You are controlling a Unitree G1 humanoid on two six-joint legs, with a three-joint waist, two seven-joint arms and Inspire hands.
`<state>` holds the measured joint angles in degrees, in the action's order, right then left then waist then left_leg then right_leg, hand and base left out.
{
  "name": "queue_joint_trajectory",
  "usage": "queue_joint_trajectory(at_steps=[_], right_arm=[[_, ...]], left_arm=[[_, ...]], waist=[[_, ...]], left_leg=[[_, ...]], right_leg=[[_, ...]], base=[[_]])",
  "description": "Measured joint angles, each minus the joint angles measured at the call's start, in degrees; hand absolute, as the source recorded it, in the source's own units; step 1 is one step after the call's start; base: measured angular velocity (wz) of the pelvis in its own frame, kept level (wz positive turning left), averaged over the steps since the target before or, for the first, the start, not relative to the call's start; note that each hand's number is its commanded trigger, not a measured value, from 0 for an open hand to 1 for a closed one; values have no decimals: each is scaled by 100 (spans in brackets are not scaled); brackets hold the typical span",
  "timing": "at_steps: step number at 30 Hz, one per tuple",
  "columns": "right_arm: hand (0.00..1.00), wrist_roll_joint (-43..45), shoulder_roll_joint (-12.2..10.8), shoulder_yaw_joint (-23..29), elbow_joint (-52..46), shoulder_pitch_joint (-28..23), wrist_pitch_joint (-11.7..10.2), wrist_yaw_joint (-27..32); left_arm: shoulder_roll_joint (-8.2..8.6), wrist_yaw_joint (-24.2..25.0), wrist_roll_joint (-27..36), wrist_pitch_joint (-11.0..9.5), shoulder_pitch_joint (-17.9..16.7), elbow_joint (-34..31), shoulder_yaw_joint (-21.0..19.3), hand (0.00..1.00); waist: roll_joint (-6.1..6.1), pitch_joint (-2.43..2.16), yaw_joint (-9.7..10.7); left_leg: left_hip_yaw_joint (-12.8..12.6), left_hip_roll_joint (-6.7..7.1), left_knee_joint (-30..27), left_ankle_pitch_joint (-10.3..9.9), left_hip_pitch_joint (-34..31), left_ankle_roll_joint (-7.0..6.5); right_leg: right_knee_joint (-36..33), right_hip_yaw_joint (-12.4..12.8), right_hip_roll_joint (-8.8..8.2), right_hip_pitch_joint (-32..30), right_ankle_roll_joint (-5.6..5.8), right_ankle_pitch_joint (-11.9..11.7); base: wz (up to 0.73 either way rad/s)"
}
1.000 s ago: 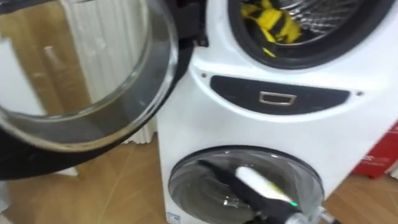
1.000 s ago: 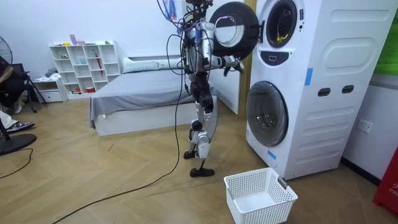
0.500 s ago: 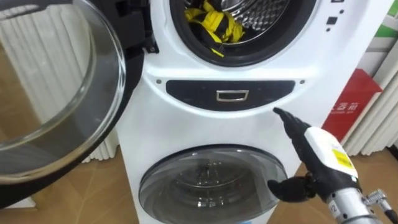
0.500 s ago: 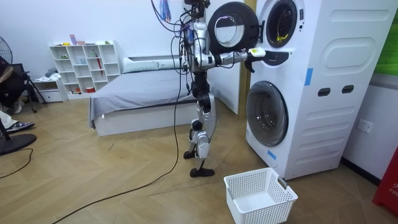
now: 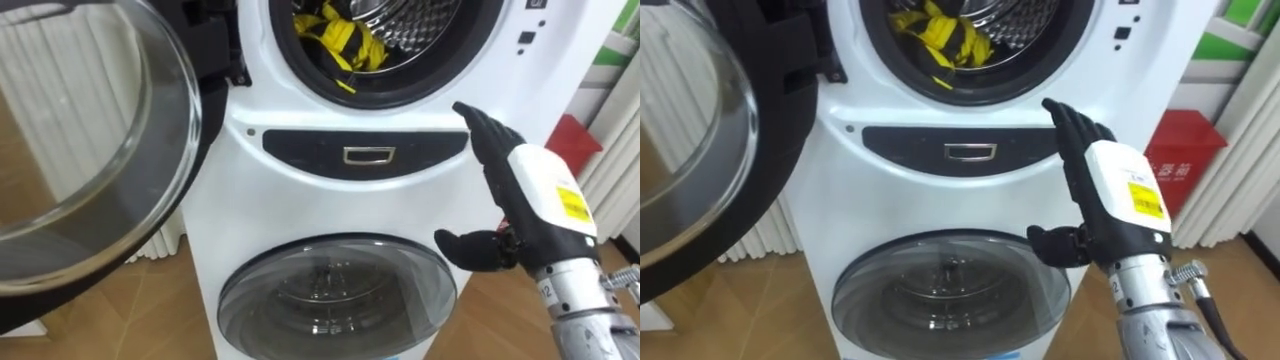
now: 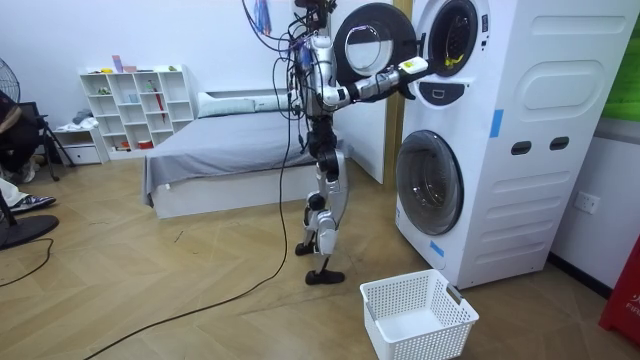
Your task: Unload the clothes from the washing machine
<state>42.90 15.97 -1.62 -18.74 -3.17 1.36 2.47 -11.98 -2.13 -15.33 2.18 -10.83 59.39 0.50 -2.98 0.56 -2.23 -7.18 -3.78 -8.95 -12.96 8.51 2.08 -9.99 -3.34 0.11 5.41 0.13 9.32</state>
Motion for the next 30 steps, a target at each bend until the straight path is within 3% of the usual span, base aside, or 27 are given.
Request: queue_joint_trajectory(at_steps=[5,10,15,18,20,21,23,24,25,27,29,30], right_arm=[[0,159,15,-373,0,153,9,120],[0,157,145,-409,-77,522,-4,122],[0,218,268,-401,-148,895,-24,122],[0,226,263,-399,-97,908,-112,122],[0,262,259,-412,267,978,-279,167],[0,262,260,-419,367,1009,-302,167],[0,229,255,-415,630,1084,-299,193],[0,226,256,-417,666,1084,-301,193],[0,220,265,-394,688,1084,-281,217],[0,196,273,-357,740,1109,-229,342],[0,150,317,-344,814,1147,-223,385],[0,142,333,-346,814,1169,-241,387]], left_arm=[[-21,-9,-47,46,-47,87,22,0],[-39,29,-55,79,-85,71,-12,0],[-68,58,-247,92,-143,72,-115,0],[-91,54,-284,119,-120,79,-254,0],[-112,49,-283,122,-119,96,-267,0],[-111,49,-280,124,-120,104,-267,0],[-96,59,-273,131,-155,111,-268,0],[-106,59,-272,134,-184,113,-268,0],[-123,77,-278,149,-225,121,-267,0],[-123,212,-277,162,-271,134,-246,0],[-66,385,-289,205,-296,137,-273,0],[-67,395,-290,205,-312,137,-282,0]], waist=[[-68,-34,-244],[-211,-71,-295],[-249,4,-309],[-358,46,-480],[-378,62,-663],[-368,69,-706],[-251,130,-795],[-235,125,-796],[-233,114,-716],[-263,109,-718],[-229,75,-917],[-232,61,-946]], left_leg=[[73,3,19,1,-48,-1],[298,5,-62,3,-164,0],[422,-2,-214,-2,-113,7],[423,-77,-872,-92,-373,80],[461,-205,-2033,-196,-890,117],[469,-260,-2348,-200,-1025,121],[621,-459,-3471,-180,-1535,120],[663,-491,-3665,-151,-1632,110],[799,-515,-4066,-25,-1910,81],[824,-252,-4022,-149,-2263,18],[594,246,-2946,-113,-2586,7],[525,328,-2520,-40,-2615,5]], right_leg=[[-11,-43,3,-40,0,1],[20,-259,-15,-15,0,1],[14,-386,-22,132,0,11],[-206,-447,6,53,-108,82],[-502,-487,72,-35,-229,239],[-576,-487,103,-51,-258,291],[-925,-472,221,-134,-433,624],[-1029,-465,266,-163,-455,720],[-1137,-439,360,-158,-596,847],[-1222,-250,430,-174,-725,927],[-1232,-23,398,-154,-754,959],[-1227,-15,395,-143,-733,968]], base=[[4],[22],[14],[-14],[-20],[-19],[-5],[32],[56],[50],[1],[-20]])
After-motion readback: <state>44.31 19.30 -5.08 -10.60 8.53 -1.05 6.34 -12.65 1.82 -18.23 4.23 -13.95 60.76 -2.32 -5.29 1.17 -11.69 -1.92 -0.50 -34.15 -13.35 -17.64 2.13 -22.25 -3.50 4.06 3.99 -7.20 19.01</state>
